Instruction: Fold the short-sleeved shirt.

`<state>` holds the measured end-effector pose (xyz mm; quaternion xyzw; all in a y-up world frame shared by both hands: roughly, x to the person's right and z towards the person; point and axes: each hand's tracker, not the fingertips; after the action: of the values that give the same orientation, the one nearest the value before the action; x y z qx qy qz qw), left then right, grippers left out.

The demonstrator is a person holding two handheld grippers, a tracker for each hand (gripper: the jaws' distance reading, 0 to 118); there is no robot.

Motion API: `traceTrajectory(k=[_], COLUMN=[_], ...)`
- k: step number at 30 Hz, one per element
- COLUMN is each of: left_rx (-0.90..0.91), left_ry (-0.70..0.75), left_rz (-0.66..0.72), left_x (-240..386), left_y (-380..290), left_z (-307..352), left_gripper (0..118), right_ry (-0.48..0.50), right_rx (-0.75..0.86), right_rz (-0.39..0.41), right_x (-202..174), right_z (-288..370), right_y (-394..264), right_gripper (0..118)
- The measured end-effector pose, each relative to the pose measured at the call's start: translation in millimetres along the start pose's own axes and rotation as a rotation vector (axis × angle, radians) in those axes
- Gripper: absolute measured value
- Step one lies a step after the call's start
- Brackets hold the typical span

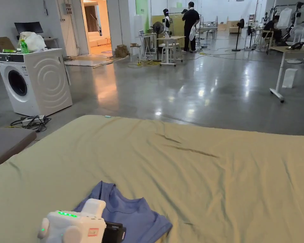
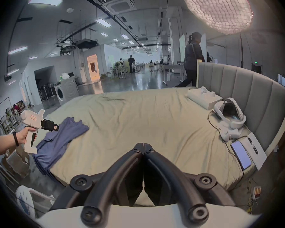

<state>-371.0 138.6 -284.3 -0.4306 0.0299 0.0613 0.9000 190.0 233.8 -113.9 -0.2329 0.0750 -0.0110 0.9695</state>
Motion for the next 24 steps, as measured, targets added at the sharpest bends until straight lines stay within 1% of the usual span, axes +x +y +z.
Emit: traceTrajectory(k=[2,4,5,7,8,9,10,11,13,14,15,16,19,21,22,24], left_rx=[-0.056,-0.089,-0.098,-0.138,-0.153,-0.151,-0.15,-0.146,-0.13,-0.122,-0.121,-0.128,-0.132,-0.116,-0.072,0.025], left_ry=[0.029,0.022,0.025,0.045,0.059,0.066,0.064,0.068,0.076,0.068,0.059,0.064,0.076,0.031,-0.016,-0.053], left_rz=[0.007,0.02,0.027,0.049,0.067,0.071,0.076,0.08,0.066,0.035,-0.012,-0.035,-0.007,0.087,0.142,0.169], left_x=[-7.6,-14.8,-18.0,-22.2,-24.6,-26.5,-28.2,-26.8,-24.2,-22.4,-17.4,-15.2,-13.7,-23.1,-29.2,-35.0], left_y=[5.0,9.3,11.5,13.4,13.7,13.0,11.2,8.7,7.4,5.8,4.7,4.4,7.5,15.6,21.1,36.6], left_z=[-30.9,-53.9,-65.7,-80.8,-87.5,-92.0,-95.3,-97.0,-93.4,-91.2,-89.0,-88.8,-85.6,-71.6,-57.9,-23.3], left_gripper=[99,99,99,98,90,61,52,49,36,24,7,7,6,6,6,6], right_ry=[-0.003,-0.009,-0.03,-0.057,-0.062,-0.073,-0.079,-0.083,-0.087,-0.087,-0.086,-0.086,-0.07,-0.058,-0.057,-0.054], right_rx=[-0.027,-0.058,-0.083,-0.096,-0.093,-0.089,-0.089,-0.09,-0.102,-0.109,-0.109,-0.11,-0.105,-0.089,-0.078,-0.063], right_rz=[-0.011,-0.019,-0.03,-0.076,-0.106,-0.132,-0.148,-0.161,-0.18,-0.183,-0.184,-0.186,-0.209,-0.21,-0.2,-0.173], right_x=[1.9,8.7,9.9,12.9,14.9,16.2,17.1,17.8,19.1,19.1,18.8,18.0,16.4,15.4,14.6,14.2], right_z=[-1.9,-4.2,-5.6,-6.0,-6.6,-7.2,-8.4,-10.1,-14.9,-17.3,-18.8,-20.4,-19.4,-15.0,-11.5,-6.4], right_y=[-5.9,-14.9,-19.1,-23.2,-24.0,-24.2,-24.4,-24.2,-23.5,-23.3,-23.4,-23.3,-21.0,-18.1,-16.5,-16.0], right_gripper=[0,0,0,0,0,0,0,0,0,0,0,0,0,0,0,0])
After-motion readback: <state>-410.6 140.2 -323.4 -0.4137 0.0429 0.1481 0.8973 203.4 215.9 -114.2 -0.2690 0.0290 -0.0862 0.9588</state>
